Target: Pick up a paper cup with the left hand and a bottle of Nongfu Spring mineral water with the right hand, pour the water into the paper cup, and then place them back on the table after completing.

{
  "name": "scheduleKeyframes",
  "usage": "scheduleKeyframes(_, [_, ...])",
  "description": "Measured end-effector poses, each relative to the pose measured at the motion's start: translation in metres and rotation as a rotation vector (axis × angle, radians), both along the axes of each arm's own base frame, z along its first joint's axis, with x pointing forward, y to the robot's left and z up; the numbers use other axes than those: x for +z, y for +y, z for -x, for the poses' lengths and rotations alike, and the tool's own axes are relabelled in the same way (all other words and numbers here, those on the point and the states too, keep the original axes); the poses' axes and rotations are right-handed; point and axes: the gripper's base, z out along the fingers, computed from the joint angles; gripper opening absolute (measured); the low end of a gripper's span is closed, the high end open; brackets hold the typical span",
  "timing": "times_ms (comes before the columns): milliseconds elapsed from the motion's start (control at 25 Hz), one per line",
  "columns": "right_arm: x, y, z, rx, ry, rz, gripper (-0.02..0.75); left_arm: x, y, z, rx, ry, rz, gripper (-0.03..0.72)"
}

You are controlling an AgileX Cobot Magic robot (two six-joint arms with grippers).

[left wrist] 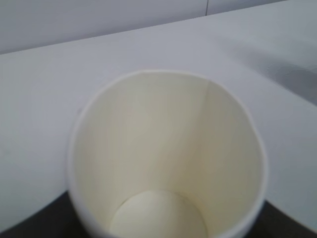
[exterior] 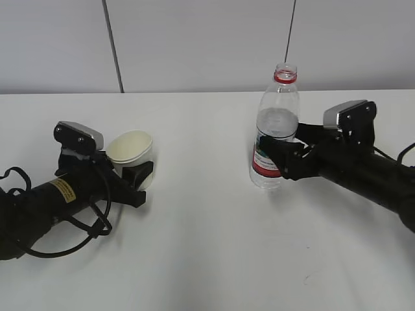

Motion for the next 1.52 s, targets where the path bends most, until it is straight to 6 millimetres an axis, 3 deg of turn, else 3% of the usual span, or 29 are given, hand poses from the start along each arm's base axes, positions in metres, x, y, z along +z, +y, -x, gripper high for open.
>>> scheduleKeyframes(320, [-0.01, 0.01, -0.015, 0.015, 0.005, -0.022, 0.667, 0.0, 0.0, 0.0, 0.0, -0.001, 0.0, 0.403])
scheduleKeyframes(600, [-0.009, 0.01, -0.016, 0.014, 0.003, -0.023, 0.532, 0.0, -0.002, 0.001, -0.024, -0.002, -0.004, 0.403])
scheduleKeyframes(840, [-0.009, 0.009, -0.016, 0.007, 0.003, -0.025, 0.5, 0.0, -0.01, 0.006, -0.132, 0.016, 0.015, 0.403])
scheduleKeyframes(1520, [-0.009, 0.01, -0.016, 0.032, -0.071, 0.073, 0.491, 0.016, -0.065, 0.006, -0.332, -0.062, 0.049, 0.402])
